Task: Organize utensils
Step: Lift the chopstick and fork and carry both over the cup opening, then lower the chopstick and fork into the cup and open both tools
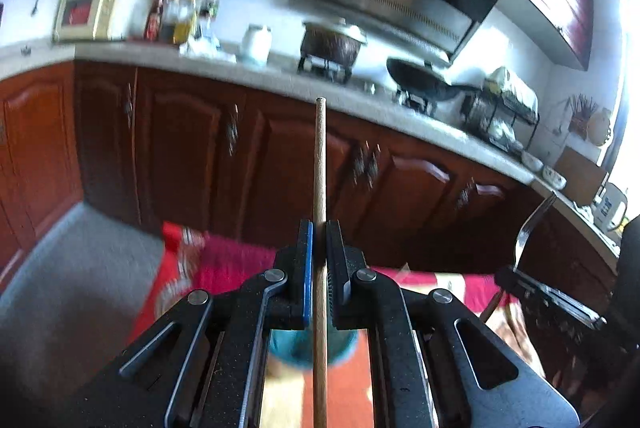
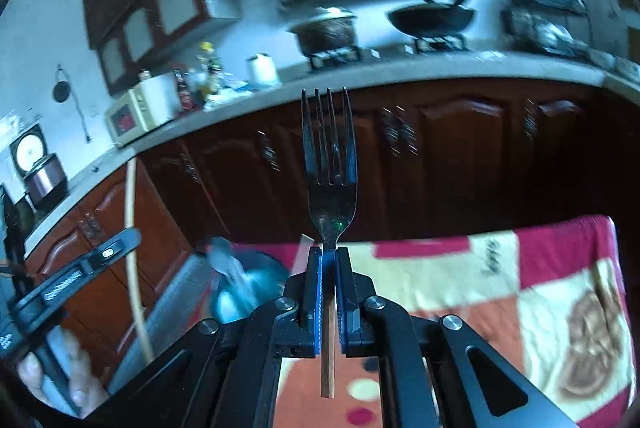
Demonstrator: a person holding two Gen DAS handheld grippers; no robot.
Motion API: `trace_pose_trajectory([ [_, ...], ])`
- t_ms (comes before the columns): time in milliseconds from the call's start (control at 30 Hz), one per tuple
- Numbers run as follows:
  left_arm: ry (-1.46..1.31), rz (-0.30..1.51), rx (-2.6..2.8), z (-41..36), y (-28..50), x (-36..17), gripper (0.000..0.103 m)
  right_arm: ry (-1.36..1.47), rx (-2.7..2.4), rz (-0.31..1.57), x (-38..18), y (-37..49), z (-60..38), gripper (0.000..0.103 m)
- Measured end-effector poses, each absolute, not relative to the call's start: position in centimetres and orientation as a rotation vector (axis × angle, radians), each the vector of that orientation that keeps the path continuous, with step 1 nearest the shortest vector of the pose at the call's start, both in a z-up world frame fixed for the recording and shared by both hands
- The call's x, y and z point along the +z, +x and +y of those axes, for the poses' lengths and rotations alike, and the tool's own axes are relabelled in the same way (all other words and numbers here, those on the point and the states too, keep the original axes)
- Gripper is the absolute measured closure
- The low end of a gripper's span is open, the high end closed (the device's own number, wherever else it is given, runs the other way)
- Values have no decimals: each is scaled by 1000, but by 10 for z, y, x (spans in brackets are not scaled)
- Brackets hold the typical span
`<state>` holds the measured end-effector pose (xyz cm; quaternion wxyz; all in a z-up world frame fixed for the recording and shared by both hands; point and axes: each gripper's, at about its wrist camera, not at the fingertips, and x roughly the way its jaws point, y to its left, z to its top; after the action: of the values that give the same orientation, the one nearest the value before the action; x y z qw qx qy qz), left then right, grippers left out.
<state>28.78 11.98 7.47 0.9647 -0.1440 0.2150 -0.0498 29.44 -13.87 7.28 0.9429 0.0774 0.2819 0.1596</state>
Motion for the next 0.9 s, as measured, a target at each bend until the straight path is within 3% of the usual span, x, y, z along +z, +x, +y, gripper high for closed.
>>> trace_pose_trajectory([
  [367, -226, 218, -45, 127, 339, 58, 98, 188, 401, 580, 47, 344, -71, 98],
  [900, -169, 239, -44, 117, 333, -17, 98, 220, 455, 667, -10, 357, -53, 98],
])
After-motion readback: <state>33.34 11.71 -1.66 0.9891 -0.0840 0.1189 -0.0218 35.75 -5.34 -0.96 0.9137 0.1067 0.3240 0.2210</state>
